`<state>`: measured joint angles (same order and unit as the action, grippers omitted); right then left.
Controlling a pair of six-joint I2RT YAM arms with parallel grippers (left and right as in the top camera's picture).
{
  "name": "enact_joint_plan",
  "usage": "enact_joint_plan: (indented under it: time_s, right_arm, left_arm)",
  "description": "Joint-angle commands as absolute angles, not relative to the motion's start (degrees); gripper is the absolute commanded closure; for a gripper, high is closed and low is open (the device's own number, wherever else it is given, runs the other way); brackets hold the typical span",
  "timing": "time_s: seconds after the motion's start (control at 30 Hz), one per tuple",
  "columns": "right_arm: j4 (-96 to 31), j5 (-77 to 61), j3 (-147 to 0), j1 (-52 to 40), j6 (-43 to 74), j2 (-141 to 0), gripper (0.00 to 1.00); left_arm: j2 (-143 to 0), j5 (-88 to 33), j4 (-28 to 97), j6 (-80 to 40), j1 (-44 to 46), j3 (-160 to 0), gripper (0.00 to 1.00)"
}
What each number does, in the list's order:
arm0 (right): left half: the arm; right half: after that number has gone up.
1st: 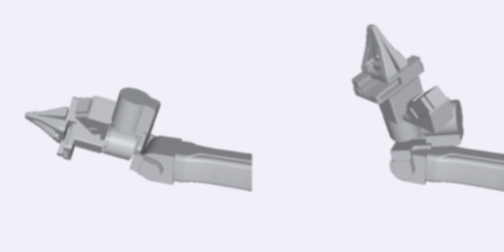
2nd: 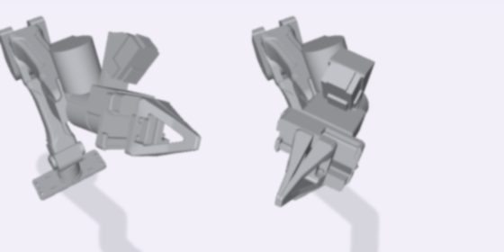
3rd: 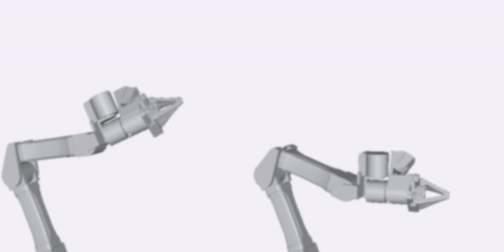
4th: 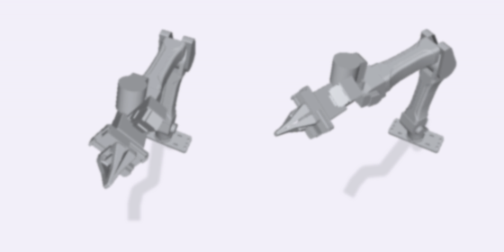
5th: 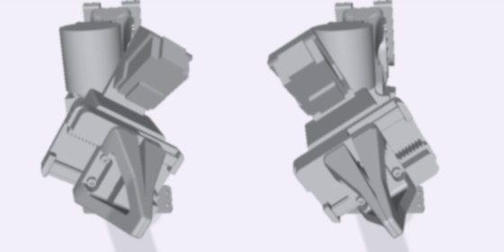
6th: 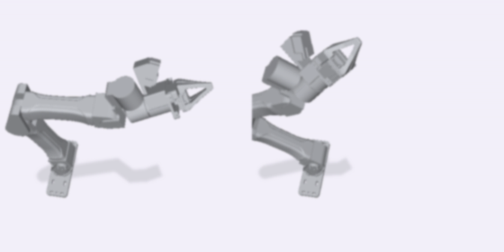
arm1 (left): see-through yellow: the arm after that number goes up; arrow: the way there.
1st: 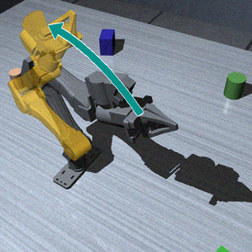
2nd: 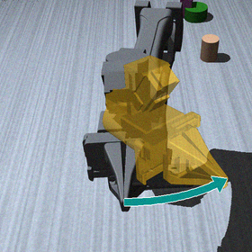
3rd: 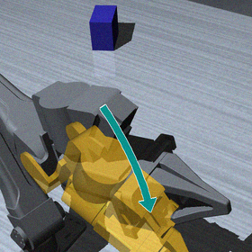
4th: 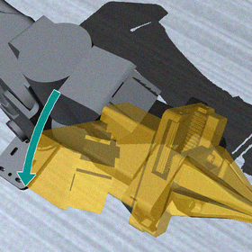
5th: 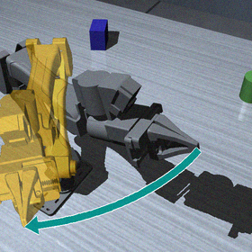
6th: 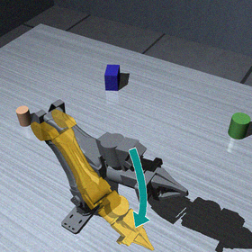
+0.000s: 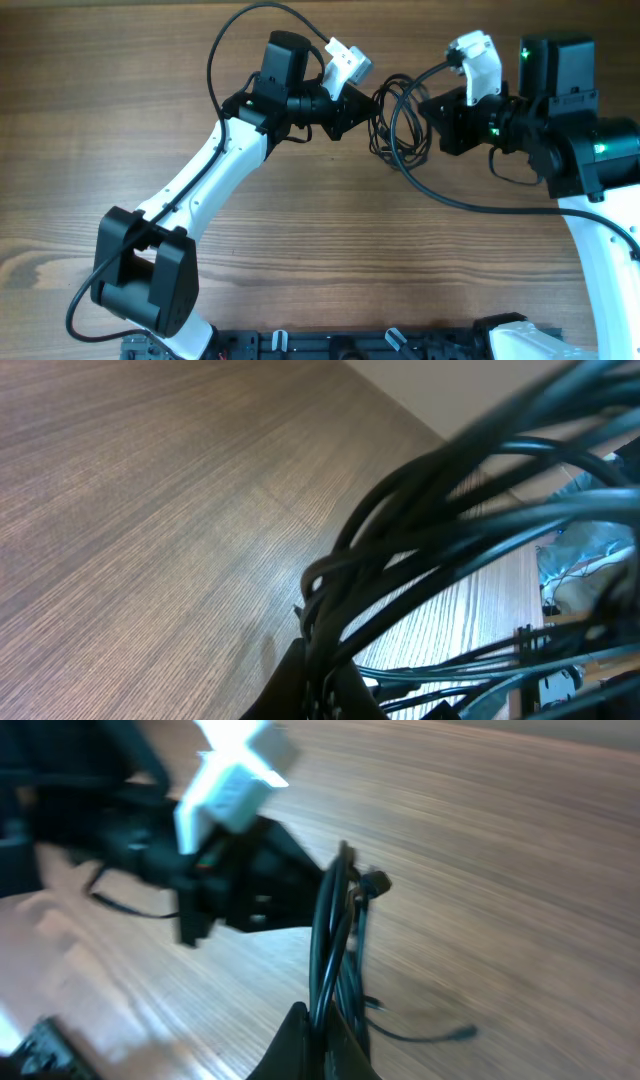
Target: Untangle cables
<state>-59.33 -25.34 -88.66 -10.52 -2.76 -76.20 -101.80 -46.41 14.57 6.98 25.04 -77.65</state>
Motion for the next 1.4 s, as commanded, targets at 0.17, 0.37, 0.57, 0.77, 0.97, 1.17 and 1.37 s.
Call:
enact_joint_plan:
  time_s: [0.17,0.37,0.57,0.77,0.97,1.17,1.37]
  right_arm:
    - [-61.0,2.2,-90.3,-8.0,7.6,-77.9,0.96]
    - [-61.0,4.5,-90.3,-1.9,9.3,-84.9,0.96]
    - [-60.7,4.5,-90.1,6.3,11.1,-90.4,0.96]
    - [-60.0,0.0,-88.6,9.8,10.5,-91.9,0.96]
    - [-57.9,-16.3,-88.7,0.5,3.0,-91.6,0.96]
    - [-56.9,-16.4,-94.1,-12.9,2.9,-90.0,0.96]
    - [-58.4,-13.8,-94.1,-15.0,0.3,-90.6,0.16]
  left_arm:
    - [-101.5,-46.4,20.8,6.7,18.2,-77.9,0.96]
    - [-97.5,-48.6,23.4,5.3,9.8,-77.9,0.96]
    - [-92.2,-48.6,28.6,5.3,1.9,-77.9,0.96]
    - [-88.4,-49.1,32.9,5.3,-4.3,-77.9,0.96]
    - [-88.4,-50.7,33.3,5.5,-2.0,-77.9,0.87]
    - [-88.4,-50.7,33.3,5.5,-2.0,-77.9,0.87]
    - [-88.4,-50.7,33.6,5.5,-2.0,-77.9,0.88]
